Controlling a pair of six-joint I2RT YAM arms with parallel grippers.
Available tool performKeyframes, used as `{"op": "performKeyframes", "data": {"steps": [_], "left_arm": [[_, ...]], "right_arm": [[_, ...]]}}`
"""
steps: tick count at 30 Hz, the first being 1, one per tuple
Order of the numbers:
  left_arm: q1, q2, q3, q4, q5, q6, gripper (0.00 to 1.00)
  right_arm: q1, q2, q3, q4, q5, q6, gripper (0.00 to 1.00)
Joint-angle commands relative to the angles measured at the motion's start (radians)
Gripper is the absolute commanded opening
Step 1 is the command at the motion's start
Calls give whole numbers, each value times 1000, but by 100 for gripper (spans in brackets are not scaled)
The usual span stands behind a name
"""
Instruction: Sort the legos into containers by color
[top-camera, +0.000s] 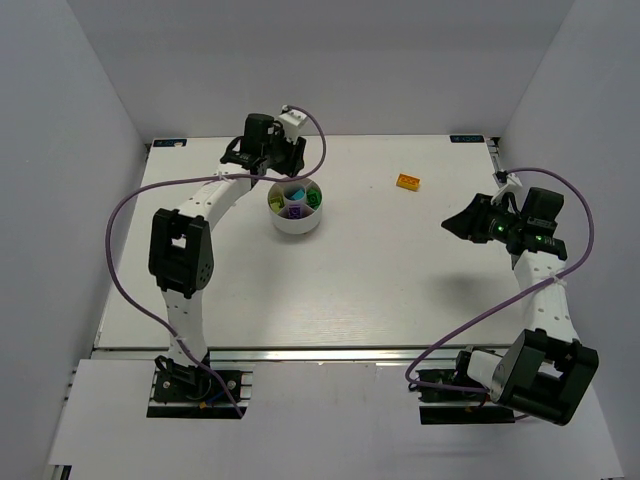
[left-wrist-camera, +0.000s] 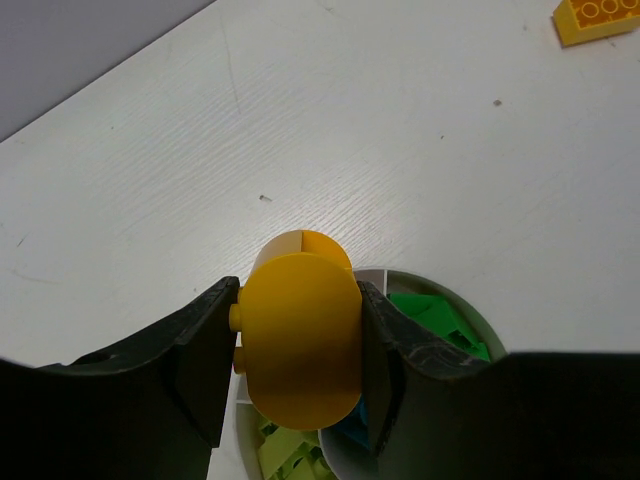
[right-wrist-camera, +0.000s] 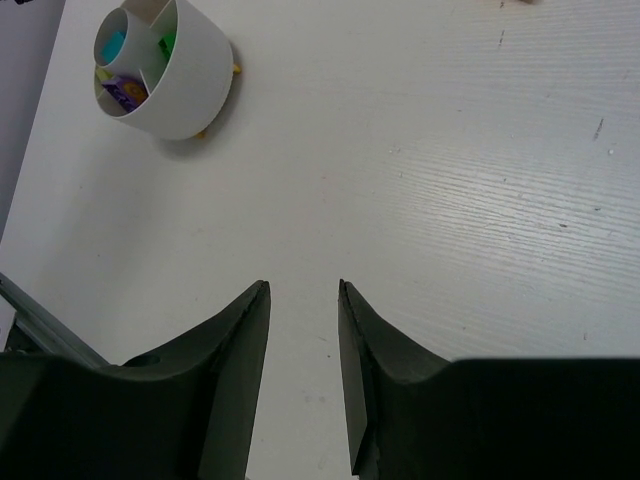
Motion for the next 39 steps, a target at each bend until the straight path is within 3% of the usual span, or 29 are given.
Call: {"op": "performKeyframes", "data": {"steps": [1, 17, 39], "left_arm": [[19, -33, -4, 38, 116, 37, 13], [51, 25, 10, -29, 167, 45, 25], [51, 21, 7, -60, 161, 35, 67]], "right_arm": [[9, 8, 3, 33, 5, -14, 40], [9, -9, -2, 37, -3, -12, 40], [12, -14, -11, 46, -7, -12, 40]]}}
